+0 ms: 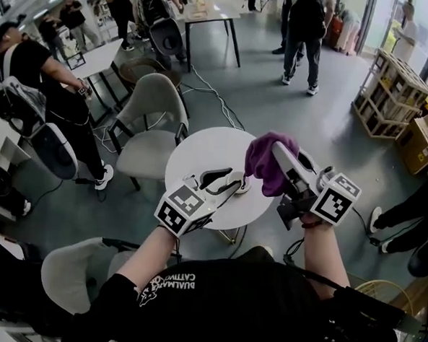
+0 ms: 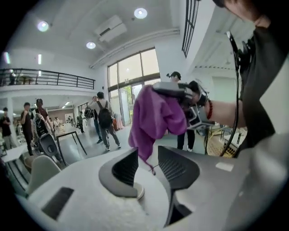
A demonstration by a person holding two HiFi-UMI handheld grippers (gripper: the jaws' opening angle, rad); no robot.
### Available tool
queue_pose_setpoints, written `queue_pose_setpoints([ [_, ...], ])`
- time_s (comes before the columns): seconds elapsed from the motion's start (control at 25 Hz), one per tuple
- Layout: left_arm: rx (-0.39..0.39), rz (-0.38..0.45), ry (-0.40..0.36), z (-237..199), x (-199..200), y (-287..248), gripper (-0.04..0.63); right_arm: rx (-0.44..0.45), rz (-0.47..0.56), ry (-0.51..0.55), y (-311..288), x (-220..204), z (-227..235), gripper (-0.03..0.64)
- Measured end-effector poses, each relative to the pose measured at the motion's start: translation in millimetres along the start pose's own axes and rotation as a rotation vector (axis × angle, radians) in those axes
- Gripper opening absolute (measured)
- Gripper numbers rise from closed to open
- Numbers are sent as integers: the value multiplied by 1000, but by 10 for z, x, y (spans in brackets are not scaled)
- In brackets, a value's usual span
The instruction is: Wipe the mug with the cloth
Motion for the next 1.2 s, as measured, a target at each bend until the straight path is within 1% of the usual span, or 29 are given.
queue_pose_setpoints([
  [0.08, -26, 52, 60, 150, 139, 106, 137, 19, 59, -53, 20, 84, -54, 41],
  [0.16, -7, 104, 116, 336, 278, 141, 124, 29, 92, -78, 168, 214, -43, 41],
  [0.24, 27, 153, 159, 532, 413, 154, 103, 47, 93, -73, 361, 361, -17, 40],
  [0.28, 40, 169, 166, 610, 465, 169, 90, 57, 85, -66, 433, 418, -7, 40],
  [0.4, 80, 184, 144, 772, 530, 254, 81, 82, 46, -75, 537, 499, 8, 40],
  [0.48, 120, 210, 157, 844, 559, 315, 75, 98, 17, -77, 596, 558, -1, 38],
  [0.52, 139, 233, 181, 861, 578, 344, 56, 102, 1, -65, 630, 595, -9, 38],
  [0.56, 154, 261, 216, 864, 590, 374, 21, 103, -16, -50, 667, 626, -18, 38],
  [0.6, 166, 290, 256, 865, 596, 402, 0, 104, -32, -38, 709, 650, -30, 37],
  [0.68, 166, 338, 322, 908, 599, 442, 0, 108, -57, -21, 815, 692, -69, 37],
  [0.72, 160, 351, 337, 958, 609, 449, 0, 108, -67, -10, 880, 718, -93, 38],
  [0.8, 159, 361, 338, 1094, 652, 443, 0, 105, -81, 16, 1019, 785, -133, 38],
  [0.92, 172, 352, 314, 1325, 716, 410, 0, 107, -94, 40, 1219, 855, -181, 37],
  [1.08, 181, 340, 280, 1566, 841, 322, 0, 118, -94, 32, 1423, 930, -154, 37],
  [1.2, 194, 339, 275, 1777, 728, 279, 0, 127, -110, 48, 1626, 842, -176, 38],
])
Point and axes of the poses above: the fingertips, and each gripper's own axes: y backward along the fingers, z to its right, x out of its top, the point moved 8 cm from there along y, backward along the fingers, and after that the axes turned 11 degrees about y, right-handed, at the moved point
